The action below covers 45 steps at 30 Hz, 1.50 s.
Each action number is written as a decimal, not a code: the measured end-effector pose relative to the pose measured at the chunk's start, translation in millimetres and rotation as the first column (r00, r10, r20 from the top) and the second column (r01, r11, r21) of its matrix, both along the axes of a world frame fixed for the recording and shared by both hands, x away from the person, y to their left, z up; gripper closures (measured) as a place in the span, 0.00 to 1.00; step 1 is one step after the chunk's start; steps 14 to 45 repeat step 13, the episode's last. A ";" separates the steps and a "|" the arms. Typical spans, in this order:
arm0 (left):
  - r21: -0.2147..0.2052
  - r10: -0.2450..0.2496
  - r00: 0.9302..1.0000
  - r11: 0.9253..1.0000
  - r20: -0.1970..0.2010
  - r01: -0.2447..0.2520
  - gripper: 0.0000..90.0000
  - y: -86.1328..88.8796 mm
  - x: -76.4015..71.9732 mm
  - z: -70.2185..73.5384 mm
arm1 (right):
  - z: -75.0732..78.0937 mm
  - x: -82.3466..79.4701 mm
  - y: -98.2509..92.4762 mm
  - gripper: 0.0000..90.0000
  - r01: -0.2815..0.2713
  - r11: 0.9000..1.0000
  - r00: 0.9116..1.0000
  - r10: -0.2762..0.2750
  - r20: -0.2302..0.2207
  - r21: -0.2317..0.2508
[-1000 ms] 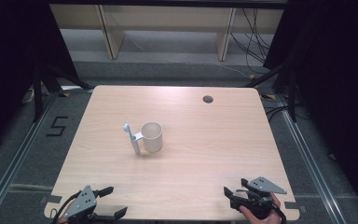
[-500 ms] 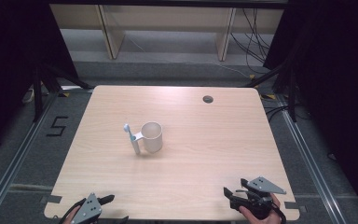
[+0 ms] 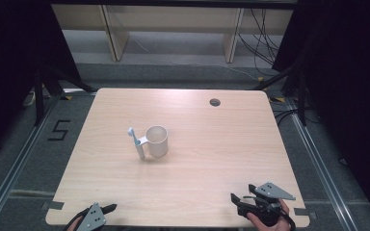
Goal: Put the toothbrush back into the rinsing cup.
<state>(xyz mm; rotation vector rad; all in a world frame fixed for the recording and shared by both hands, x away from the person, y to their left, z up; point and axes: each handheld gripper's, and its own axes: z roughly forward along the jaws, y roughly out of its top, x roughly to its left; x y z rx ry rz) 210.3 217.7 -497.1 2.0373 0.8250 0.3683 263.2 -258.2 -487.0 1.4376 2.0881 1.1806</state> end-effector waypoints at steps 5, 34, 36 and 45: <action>0.027 -0.010 1.000 1.000 -0.002 0.010 0.18 1.8 1.6 -0.9 | 0.0 0.0 0.0 0.28 0.000 1.000 1.000 0.000 0.000 -0.002; -0.009 0.013 1.000 1.000 -0.014 -0.013 0.18 0.3 0.7 -1.2 | 0.0 0.0 0.0 0.28 -0.001 1.000 1.000 0.001 0.000 0.001; -0.009 0.013 1.000 1.000 -0.014 -0.013 0.18 0.3 0.7 -1.2 | 0.0 0.0 0.0 0.28 -0.001 1.000 1.000 0.001 0.000 0.001; -0.009 0.013 1.000 1.000 -0.014 -0.013 0.18 0.3 0.7 -1.2 | 0.0 0.0 0.0 0.28 -0.001 1.000 1.000 0.001 0.000 0.001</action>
